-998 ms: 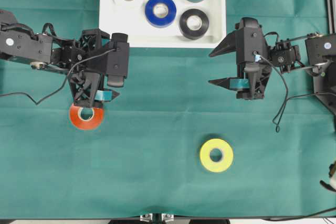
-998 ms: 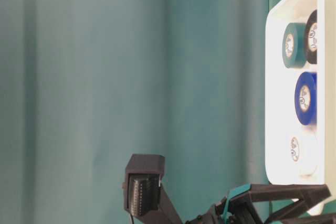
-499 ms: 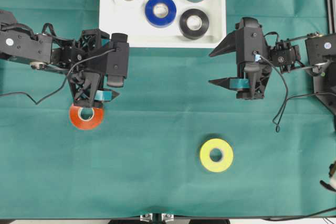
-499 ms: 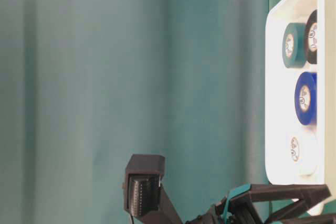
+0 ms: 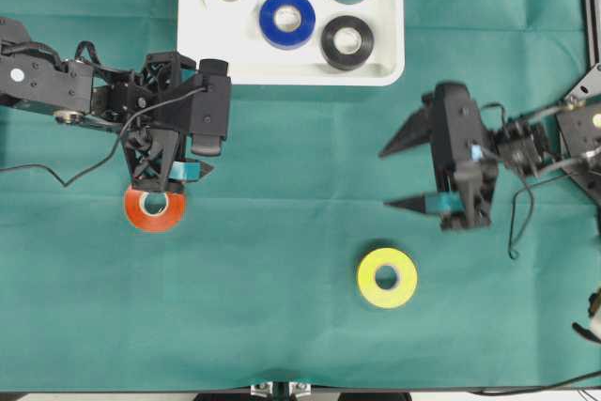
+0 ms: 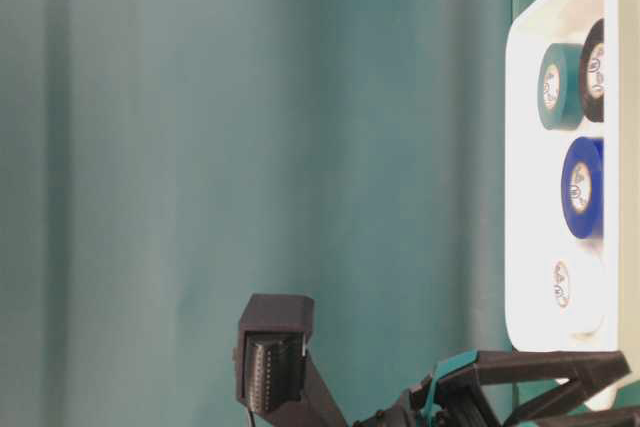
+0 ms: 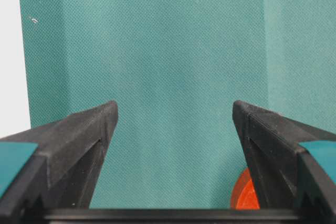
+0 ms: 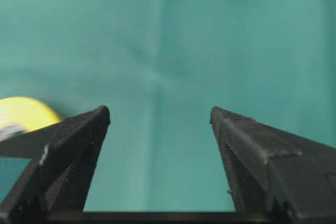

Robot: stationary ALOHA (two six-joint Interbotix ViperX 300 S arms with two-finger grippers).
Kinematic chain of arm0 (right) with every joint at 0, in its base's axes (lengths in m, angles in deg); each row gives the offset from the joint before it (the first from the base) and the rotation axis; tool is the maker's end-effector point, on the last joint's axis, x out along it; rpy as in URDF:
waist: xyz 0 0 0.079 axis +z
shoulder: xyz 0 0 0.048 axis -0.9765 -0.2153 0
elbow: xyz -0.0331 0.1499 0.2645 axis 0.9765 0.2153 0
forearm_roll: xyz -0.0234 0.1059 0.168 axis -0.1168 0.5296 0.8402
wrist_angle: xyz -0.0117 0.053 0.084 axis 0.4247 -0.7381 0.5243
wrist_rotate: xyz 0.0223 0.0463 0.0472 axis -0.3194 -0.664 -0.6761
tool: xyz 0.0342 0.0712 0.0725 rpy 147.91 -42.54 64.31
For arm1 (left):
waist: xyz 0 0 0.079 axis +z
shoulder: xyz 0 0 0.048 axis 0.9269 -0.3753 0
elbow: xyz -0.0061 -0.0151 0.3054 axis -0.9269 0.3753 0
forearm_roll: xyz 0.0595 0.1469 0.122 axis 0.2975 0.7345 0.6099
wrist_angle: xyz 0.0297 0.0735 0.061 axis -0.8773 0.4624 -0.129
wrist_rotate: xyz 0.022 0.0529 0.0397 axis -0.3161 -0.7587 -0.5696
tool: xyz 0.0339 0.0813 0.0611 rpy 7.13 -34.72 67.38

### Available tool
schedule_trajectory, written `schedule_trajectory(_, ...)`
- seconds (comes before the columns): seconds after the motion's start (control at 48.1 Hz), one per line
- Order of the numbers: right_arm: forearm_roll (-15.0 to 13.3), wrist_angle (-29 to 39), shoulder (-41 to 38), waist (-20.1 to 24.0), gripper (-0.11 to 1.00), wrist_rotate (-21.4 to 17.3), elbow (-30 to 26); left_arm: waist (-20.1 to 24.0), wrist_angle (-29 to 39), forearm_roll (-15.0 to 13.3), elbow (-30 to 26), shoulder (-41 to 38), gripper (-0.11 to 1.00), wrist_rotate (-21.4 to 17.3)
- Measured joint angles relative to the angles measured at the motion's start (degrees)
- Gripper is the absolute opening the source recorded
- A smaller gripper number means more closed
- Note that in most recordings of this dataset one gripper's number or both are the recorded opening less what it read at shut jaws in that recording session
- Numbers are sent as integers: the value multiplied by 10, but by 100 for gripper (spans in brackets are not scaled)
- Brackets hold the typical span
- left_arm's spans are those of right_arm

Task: Put the tape alternately from left to right into the white case.
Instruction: 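Lower the right gripper onto the yellow roll and grasp its rim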

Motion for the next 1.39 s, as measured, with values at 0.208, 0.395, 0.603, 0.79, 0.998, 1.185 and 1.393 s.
schedule_trajectory(0.208, 0, 1, -10, 46, 84, -31, -3, 0, -7, 0, -1, 0, 81, 0)
schedule_trajectory(0.395, 0, -1, -49, 72, 84, -40, -13, 0, -8, 0, -1, 0, 81, 0)
schedule_trajectory(0.603, 1, 1, -105, 84, 84, -52, -40, 0, -8, 1, -1, 0, 81, 1)
schedule_trajectory(0.79, 0, 1, -138, 95, 84, -64, -59, 0, -8, 0, 1, 0, 81, 1)
schedule_trajectory(0.998, 1, 2, -156, 114, 84, -89, -67, 0, -8, 0, 1, 0, 81, 1)
schedule_trajectory(1.185, 1, 2, -176, 116, 84, -99, -67, 0, -18, 1, 2, 0, 81, 1)
schedule_trajectory(1.393, 0, 4, -207, 117, 84, -97, -76, 0, -23, 0, 1, 0, 81, 1)
